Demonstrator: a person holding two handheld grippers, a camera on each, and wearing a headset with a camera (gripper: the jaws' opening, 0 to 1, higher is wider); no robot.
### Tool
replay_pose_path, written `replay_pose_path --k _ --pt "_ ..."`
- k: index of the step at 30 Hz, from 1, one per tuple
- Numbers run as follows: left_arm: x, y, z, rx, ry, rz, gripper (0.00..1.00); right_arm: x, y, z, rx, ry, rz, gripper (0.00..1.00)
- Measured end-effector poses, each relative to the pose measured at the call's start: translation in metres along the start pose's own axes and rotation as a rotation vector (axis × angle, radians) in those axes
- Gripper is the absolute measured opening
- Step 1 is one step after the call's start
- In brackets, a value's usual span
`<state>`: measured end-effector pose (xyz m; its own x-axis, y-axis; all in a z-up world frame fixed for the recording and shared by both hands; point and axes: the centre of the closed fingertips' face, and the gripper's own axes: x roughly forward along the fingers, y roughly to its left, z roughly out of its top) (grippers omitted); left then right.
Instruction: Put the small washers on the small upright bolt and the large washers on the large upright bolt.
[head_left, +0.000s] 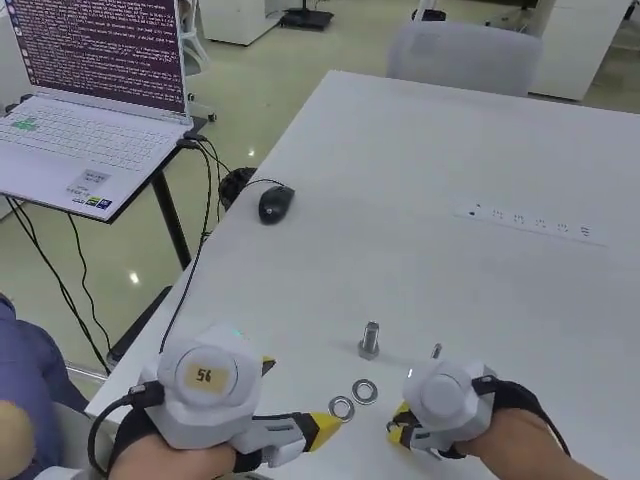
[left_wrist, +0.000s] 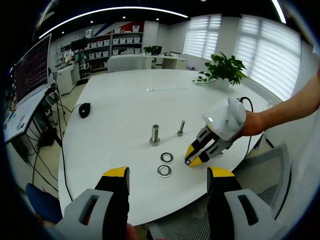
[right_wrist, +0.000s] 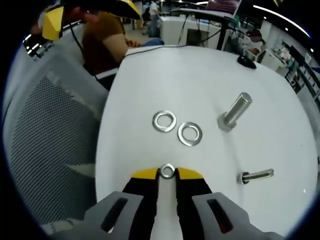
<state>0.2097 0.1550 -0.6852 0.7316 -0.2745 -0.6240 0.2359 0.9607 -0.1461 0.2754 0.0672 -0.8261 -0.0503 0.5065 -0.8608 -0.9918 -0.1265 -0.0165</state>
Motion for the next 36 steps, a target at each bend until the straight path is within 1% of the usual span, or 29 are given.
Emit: replay_pose_path --k 2,6,9,14,16,19,23,25,30,31,34,36 --pt "0.0002 -0.0006 0.0001 0.0 0.0 -0.001 0.62 0.0001 -0.0002 0.0003 0.012 -0.004 0.001 0.14" --pt "0.0012 -0.0013 -0.0001 0.004 0.002 -0.005 0.62 0.0008 -0.0006 0.002 0.01 -0.007 0.0 0.14" --pt "0.0011 -0.0003 0.0 0.002 0.002 -0.004 0.62 0.001 -0.0017 0.0016 -0.011 0.001 0.005 0.14" --pt "0.0006 0.0012 -0.0005 -0.001 0.001 -0.001 0.62 -0.0008 -0.0004 -0.0005 -0.044 0.019 0.031 0.17" --pt "0.0009 0.0008 -0.0008 -0.003 0.001 -0.002 0.62 -0.0011 0.0009 -0.0009 -0.062 0.02 0.054 0.19" --pt "0.0015 -0.0009 -0.0012 0.0 0.003 -0.006 0.62 -0.0016 0.0008 -0.0014 -0.096 0.028 0.073 0.18" --pt "0.0013 -0.0016 -0.0016 0.003 0.005 -0.008 0.62 -0.0018 -0.0005 -0.0023 -0.126 0.045 0.078 0.15" --pt "0.0001 -0.0008 -0.0015 0.002 0.004 -0.004 0.62 -0.0019 0.0001 -0.0021 -0.131 0.044 0.08 0.15" --pt "0.0 -0.0003 0.0005 0.002 0.002 -0.002 0.62 -0.0026 0.0001 -0.0022 -0.115 0.034 0.07 0.14" --pt "0.0001 -0.0009 0.001 0.004 0.002 -0.003 0.62 -0.0026 0.0001 -0.0023 -0.104 0.031 0.067 0.14" --pt "0.0009 -0.0028 0.0022 0.01 0.001 -0.008 0.62 -0.0033 -0.0001 -0.0028 -0.042 0.011 0.049 0.13" --pt "0.0013 -0.0032 0.002 0.01 0.002 -0.009 0.62 -0.0038 -0.0006 -0.0033 -0.018 -0.001 0.043 0.13"
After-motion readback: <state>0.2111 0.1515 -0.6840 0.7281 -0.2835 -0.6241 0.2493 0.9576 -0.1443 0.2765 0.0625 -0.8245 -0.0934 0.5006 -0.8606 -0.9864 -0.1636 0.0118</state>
